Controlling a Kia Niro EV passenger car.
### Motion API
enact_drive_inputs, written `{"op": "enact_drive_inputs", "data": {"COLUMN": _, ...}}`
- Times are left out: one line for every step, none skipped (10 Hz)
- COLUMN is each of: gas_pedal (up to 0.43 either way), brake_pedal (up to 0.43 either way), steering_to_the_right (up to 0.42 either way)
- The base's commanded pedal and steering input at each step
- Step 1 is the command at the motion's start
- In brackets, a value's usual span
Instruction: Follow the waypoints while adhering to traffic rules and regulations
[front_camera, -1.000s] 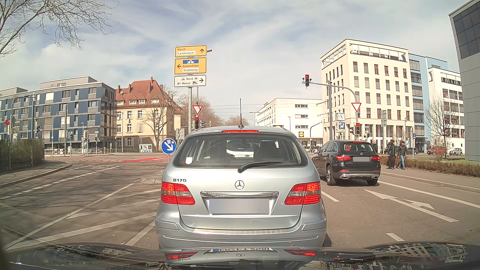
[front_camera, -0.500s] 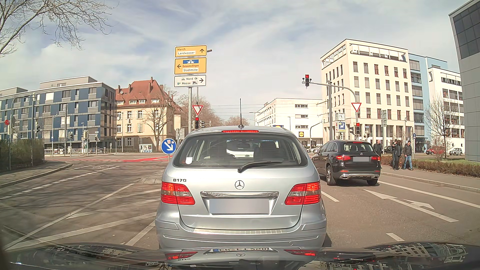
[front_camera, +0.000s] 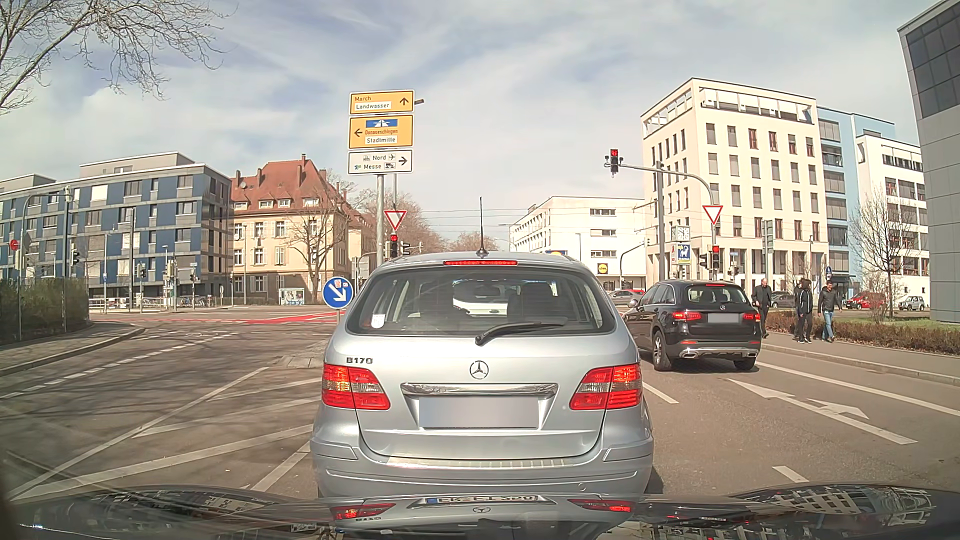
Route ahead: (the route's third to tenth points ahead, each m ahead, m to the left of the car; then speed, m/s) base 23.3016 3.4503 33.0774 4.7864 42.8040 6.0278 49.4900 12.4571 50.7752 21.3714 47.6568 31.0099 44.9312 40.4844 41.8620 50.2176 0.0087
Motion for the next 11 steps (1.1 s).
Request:
{"op": "enact_drive_inputs", "data": {"gas_pedal": 0.0, "brake_pedal": 0.299, "steering_to_the_right": 0.006}}
{"op": "enact_drive_inputs", "data": {"gas_pedal": 0.0, "brake_pedal": 0.299, "steering_to_the_right": 0.006}}
{"op": "enact_drive_inputs", "data": {"gas_pedal": 0.0, "brake_pedal": 0.305, "steering_to_the_right": 0.006}}
{"op": "enact_drive_inputs", "data": {"gas_pedal": 0.0, "brake_pedal": 0.299, "steering_to_the_right": 0.006}}
{"op": "enact_drive_inputs", "data": {"gas_pedal": 0.0, "brake_pedal": 0.299, "steering_to_the_right": 0.006}}
{"op": "enact_drive_inputs", "data": {"gas_pedal": 0.0, "brake_pedal": 0.299, "steering_to_the_right": 0.006}}
{"op": "enact_drive_inputs", "data": {"gas_pedal": 0.0, "brake_pedal": 0.299, "steering_to_the_right": 0.006}}
{"op": "enact_drive_inputs", "data": {"gas_pedal": 0.0, "brake_pedal": 0.299, "steering_to_the_right": 0.006}}
{"op": "enact_drive_inputs", "data": {"gas_pedal": 0.0, "brake_pedal": 0.293, "steering_to_the_right": 0.006}}
{"op": "enact_drive_inputs", "data": {"gas_pedal": 0.0, "brake_pedal": 0.299, "steering_to_the_right": 0.006}}
{"op": "enact_drive_inputs", "data": {"gas_pedal": 0.0, "brake_pedal": 0.299, "steering_to_the_right": 0.006}}
